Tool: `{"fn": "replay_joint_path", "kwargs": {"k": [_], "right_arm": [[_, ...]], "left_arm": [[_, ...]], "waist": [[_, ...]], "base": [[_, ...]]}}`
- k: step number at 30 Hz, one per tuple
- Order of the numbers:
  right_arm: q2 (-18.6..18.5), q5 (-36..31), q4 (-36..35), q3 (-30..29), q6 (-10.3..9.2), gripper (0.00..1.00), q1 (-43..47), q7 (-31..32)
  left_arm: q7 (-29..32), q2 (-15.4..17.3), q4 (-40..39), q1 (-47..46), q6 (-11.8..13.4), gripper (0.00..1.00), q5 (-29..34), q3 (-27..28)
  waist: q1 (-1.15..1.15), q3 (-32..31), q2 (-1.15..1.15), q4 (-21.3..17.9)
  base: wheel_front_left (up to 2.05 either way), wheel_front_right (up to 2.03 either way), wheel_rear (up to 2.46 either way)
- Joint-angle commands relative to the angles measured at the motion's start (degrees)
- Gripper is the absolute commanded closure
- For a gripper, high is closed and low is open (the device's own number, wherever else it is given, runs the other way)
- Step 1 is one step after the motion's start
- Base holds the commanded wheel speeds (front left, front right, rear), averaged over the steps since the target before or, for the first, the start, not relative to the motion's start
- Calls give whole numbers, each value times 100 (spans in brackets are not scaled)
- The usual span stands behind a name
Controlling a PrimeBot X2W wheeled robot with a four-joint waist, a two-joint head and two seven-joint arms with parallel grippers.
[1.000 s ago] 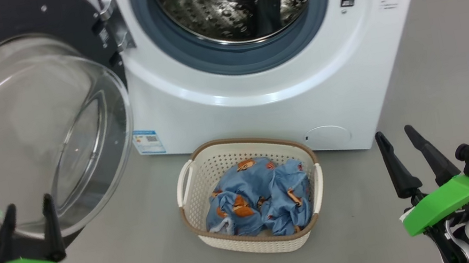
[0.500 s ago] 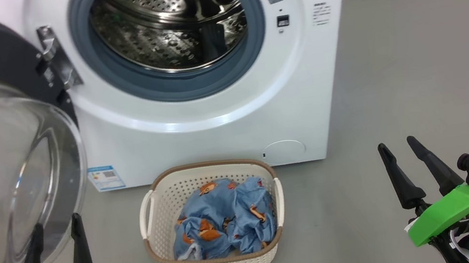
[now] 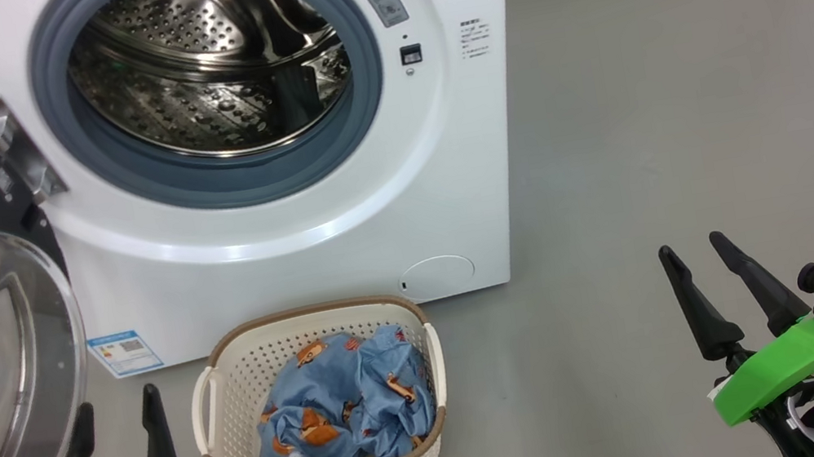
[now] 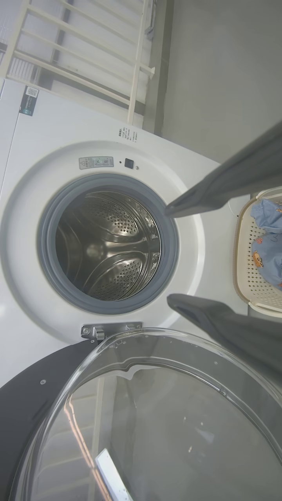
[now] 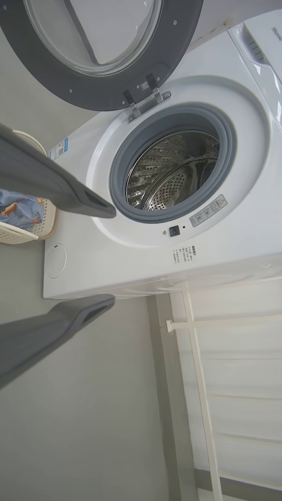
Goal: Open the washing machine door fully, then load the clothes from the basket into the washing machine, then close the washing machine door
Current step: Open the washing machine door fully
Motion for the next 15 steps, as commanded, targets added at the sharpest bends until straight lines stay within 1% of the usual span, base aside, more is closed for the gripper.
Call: {"fn": "replay_joint_path", "kwargs": {"k": [1, 6, 15], "right_arm": [[-69, -28, -164, 81, 26, 0, -183, -69], [-102, -95, -169, 52, 26, 0, -215, -69], [-141, -208, -157, -27, 26, 0, -219, -69]], "left_arm": [[-73, 77, -120, -115, 15, 0, -1, 211], [-164, 29, -53, -119, -27, 0, -12, 193], [-260, -41, 114, -122, -88, 0, -18, 148]], "waist": [[0, 5, 0, -75], [0, 20, 0, -153], [0, 17, 0, -168]], "base": [[0, 0, 0], [0, 0, 0], [0, 0, 0]]}}
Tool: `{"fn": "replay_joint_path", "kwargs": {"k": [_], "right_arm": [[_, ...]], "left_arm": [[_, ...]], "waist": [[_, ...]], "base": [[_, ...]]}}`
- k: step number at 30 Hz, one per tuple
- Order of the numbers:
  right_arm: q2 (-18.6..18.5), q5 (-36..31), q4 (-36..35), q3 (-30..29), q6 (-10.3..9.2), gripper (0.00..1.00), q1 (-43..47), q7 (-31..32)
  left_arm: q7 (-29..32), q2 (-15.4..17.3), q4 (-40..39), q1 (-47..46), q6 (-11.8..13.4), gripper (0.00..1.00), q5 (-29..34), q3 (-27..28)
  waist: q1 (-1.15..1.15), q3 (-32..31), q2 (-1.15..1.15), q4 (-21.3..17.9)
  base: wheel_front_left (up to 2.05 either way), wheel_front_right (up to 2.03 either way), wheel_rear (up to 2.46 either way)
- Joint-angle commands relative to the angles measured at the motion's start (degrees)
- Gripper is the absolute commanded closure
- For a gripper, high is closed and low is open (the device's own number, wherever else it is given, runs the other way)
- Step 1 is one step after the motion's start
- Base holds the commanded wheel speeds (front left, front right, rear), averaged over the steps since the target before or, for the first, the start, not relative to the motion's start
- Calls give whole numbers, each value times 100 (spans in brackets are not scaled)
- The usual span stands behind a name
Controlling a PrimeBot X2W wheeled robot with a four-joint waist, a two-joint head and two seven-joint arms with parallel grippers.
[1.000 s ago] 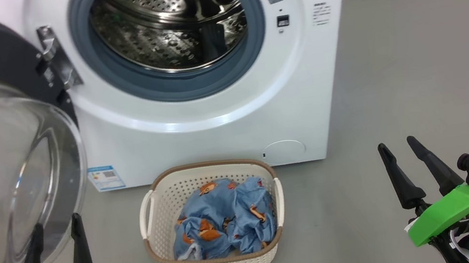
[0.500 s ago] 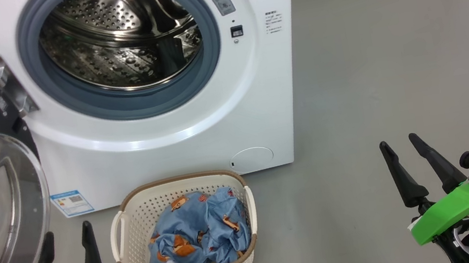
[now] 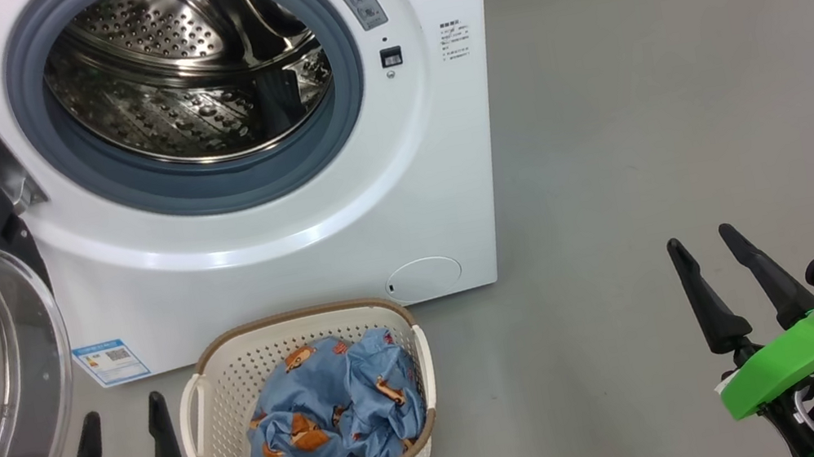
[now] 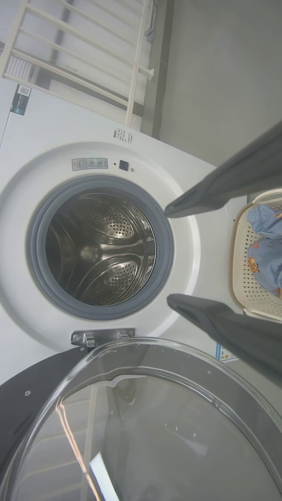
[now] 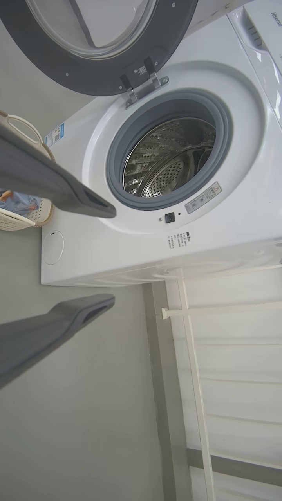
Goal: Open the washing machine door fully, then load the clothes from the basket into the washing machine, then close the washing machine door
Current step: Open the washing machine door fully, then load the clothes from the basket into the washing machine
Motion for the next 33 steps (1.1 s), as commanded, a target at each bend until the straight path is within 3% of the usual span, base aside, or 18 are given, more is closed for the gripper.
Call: {"fn": "replay_joint_path", "kwargs": {"k": [1, 16, 33], "right_arm": [[-96, -86, -121, 72, 26, 0, -205, -69], [-80, -239, -36, 5, 26, 0, -213, -69], [-49, -250, -22, -15, 26, 0, -229, -69]], "left_arm": [[-74, 82, -104, -148, -28, 0, -17, 193], [-64, 85, -27, -144, -226, 0, -170, 124], [-125, 127, 7, -173, -206, 0, -119, 120]], "waist": [[0, -7, 0, 9], [0, -15, 0, 43], [0, -7, 0, 71]], "base": [[0, 0, 0], [0, 0, 0], [0, 0, 0]]}}
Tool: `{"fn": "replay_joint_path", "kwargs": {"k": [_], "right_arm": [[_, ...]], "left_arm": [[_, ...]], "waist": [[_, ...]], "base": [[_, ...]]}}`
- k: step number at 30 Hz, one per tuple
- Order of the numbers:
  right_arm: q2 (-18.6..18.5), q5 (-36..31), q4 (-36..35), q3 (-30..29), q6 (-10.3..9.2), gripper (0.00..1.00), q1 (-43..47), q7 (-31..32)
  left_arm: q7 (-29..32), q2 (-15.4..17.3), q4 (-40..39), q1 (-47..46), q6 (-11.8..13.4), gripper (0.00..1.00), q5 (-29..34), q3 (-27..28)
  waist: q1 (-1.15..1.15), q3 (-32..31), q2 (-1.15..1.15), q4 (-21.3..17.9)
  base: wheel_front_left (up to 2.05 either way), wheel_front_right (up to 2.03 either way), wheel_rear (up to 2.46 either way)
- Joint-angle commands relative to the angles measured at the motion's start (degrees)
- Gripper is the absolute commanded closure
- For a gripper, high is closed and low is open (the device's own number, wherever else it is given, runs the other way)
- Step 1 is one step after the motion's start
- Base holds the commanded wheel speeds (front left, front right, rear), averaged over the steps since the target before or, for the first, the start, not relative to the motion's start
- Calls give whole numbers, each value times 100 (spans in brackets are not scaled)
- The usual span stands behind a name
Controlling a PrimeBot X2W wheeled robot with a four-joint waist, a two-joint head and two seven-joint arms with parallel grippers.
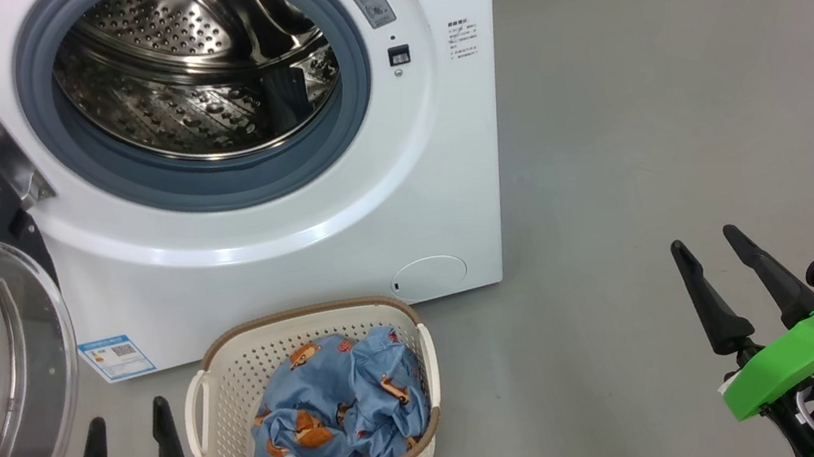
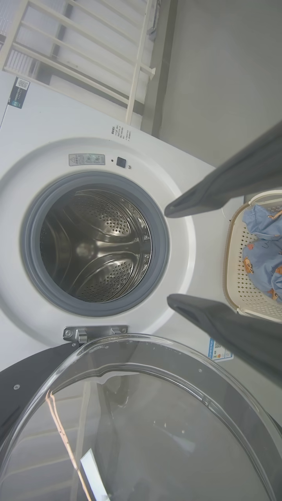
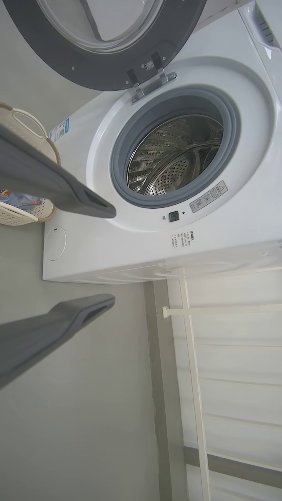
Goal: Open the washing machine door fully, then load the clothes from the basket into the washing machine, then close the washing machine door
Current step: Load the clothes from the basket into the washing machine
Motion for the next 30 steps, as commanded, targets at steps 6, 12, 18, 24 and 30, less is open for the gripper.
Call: {"fn": "replay_joint_path", "kwargs": {"k": [6, 12, 18, 24, 30], "right_arm": [[-47, -64, -108, 61, 26, 0, -230, -69], [-44, -62, -101, 78, 26, 0, -230, -69], [-38, -68, -106, 80, 26, 0, -217, -69], [-32, -70, -110, 78, 26, 0, -202, -69], [-18, -73, -107, 84, 26, 0, -198, -69]], "left_arm": [[-79, 155, -70, -167, 46, 0, 75, 166], [-80, 171, -55, -165, 55, 0, 94, 124], [-75, 188, -56, -166, 51, 0, 79, 101], [-55, 209, -55, -178, 80, 0, 72, 83], [-39, 238, -56, -191, 101, 0, 52, 97]], "waist": [[0, -2, 0, -2], [0, 2, 0, -6], [0, 11, 0, -2], [0, 24, 0, 18], [0, 35, 0, 38]], "base": [[0, 0, 0], [25, -24, -1], [104, -104, 0], [141, -141, 0], [141, -141, 0]]}}
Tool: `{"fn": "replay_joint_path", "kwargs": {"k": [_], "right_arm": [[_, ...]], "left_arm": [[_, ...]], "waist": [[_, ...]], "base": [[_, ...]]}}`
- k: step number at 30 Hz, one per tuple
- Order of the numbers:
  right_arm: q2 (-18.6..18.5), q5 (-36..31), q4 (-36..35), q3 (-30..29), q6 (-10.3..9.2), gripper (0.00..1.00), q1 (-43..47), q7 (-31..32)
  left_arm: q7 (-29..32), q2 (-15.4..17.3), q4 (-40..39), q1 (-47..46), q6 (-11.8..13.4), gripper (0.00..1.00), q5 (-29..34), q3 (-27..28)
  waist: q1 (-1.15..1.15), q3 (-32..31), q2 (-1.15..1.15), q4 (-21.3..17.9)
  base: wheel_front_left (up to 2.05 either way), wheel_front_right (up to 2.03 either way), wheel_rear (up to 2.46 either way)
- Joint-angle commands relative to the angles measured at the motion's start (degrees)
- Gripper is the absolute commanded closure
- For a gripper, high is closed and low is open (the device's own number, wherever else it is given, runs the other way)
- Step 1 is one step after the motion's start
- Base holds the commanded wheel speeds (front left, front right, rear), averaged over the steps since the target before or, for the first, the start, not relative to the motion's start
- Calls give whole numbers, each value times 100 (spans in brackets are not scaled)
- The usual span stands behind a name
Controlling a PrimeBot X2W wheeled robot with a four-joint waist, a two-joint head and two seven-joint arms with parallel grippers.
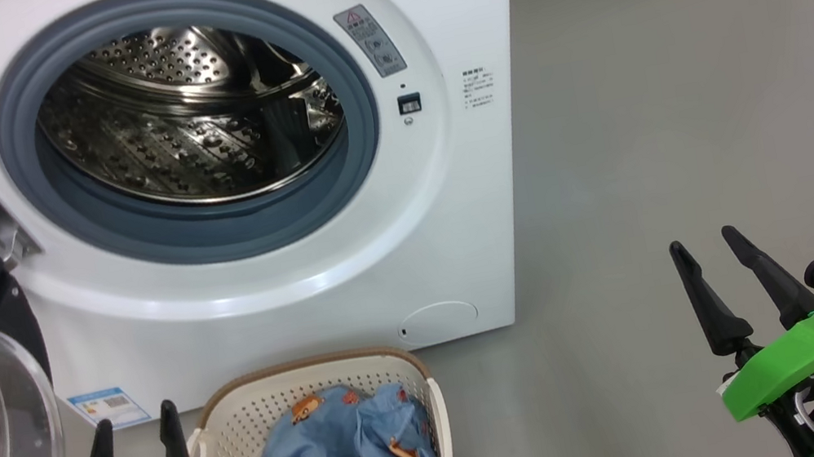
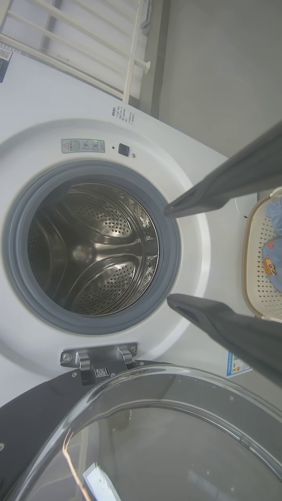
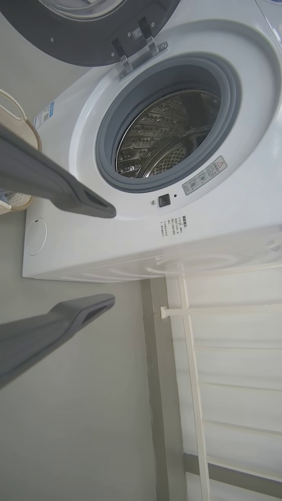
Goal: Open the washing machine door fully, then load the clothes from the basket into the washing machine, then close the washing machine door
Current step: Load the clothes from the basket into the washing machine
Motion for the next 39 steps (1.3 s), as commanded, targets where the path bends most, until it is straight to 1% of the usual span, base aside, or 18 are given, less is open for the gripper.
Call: {"fn": "replay_joint_path", "kwargs": {"k": [1, 8, 13, 39], "right_arm": [[-30, -71, -117, 78, 26, 0, -194, -69], [-26, -62, -106, 94, 26, 0, -198, -69], [-12, -63, -102, 102, 26, 0, -211, -69], [-13, -55, -80, 120, 26, 0, -252, -69]], "left_arm": [[-24, 176, -112, -193, 47, 0, -2, 217], [-27, 199, -145, -195, 74, 0, -12, 219], [-32, 207, -162, -213, 64, 0, -20, 203], [-20, 236, -103, -229, 146, 0, -63, 150]], "waist": [[0, 4, 0, 8], [0, 36, 0, 39], [0, 70, 0, 66], [0, 31, 0, 50]], "base": [[139, -139, 0], [125, -125, 0], [63, -63, 0], [1, -1, 0]]}}
